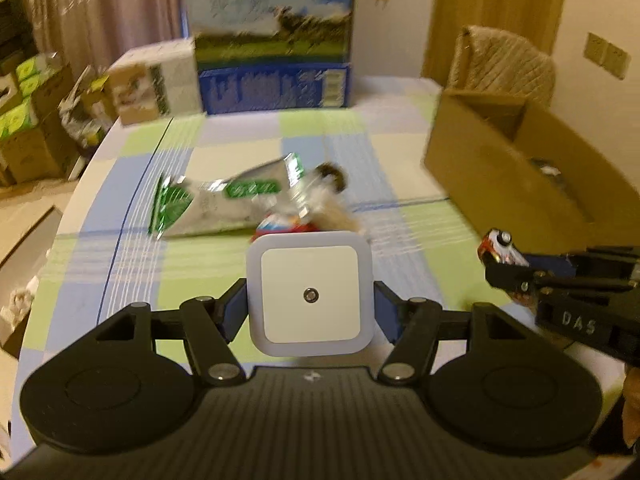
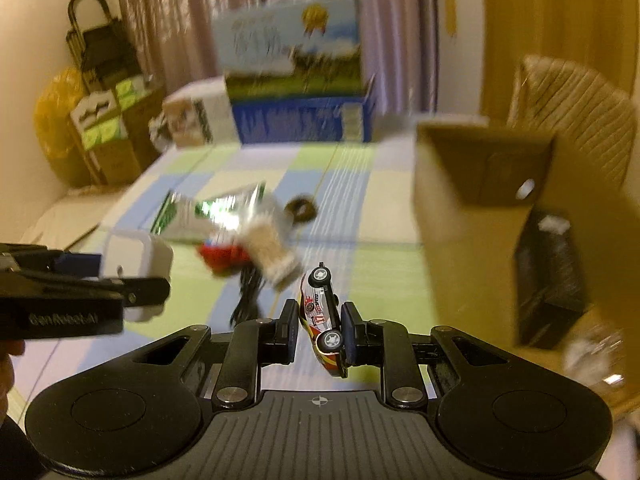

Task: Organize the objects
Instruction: 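Carry the car and night light into the cardboard box and release both, then move both tools back toward the cotton swab bag on the table, then grasp the cotton swab bag with the right tool and lift it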

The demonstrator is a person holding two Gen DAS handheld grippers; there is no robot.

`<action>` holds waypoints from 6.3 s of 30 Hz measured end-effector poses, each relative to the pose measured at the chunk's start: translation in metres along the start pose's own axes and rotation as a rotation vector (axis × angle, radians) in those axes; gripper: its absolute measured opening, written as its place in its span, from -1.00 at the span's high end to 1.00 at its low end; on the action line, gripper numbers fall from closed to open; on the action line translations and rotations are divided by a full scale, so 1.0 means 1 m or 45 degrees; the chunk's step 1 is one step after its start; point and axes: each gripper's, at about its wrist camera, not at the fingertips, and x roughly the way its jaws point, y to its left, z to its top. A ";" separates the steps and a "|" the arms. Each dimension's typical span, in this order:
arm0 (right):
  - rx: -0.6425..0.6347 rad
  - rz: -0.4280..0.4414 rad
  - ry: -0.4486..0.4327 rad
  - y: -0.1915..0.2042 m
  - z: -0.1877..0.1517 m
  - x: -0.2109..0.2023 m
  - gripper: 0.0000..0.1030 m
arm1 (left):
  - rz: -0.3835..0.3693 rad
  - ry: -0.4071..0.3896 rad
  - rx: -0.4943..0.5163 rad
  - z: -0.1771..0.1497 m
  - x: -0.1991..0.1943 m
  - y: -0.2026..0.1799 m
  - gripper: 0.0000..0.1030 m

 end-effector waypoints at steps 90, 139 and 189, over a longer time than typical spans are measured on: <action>0.078 0.185 -0.117 -0.016 0.019 -0.083 0.05 | 0.166 -0.057 -0.160 -0.014 -0.092 0.040 -0.55; -0.074 0.265 0.052 0.017 -0.019 0.056 0.05 | 0.072 -0.008 -0.149 0.002 0.034 0.072 -0.74; -0.280 0.068 0.243 0.009 0.010 0.173 0.63 | -0.019 0.131 -0.091 0.010 0.108 0.086 -0.77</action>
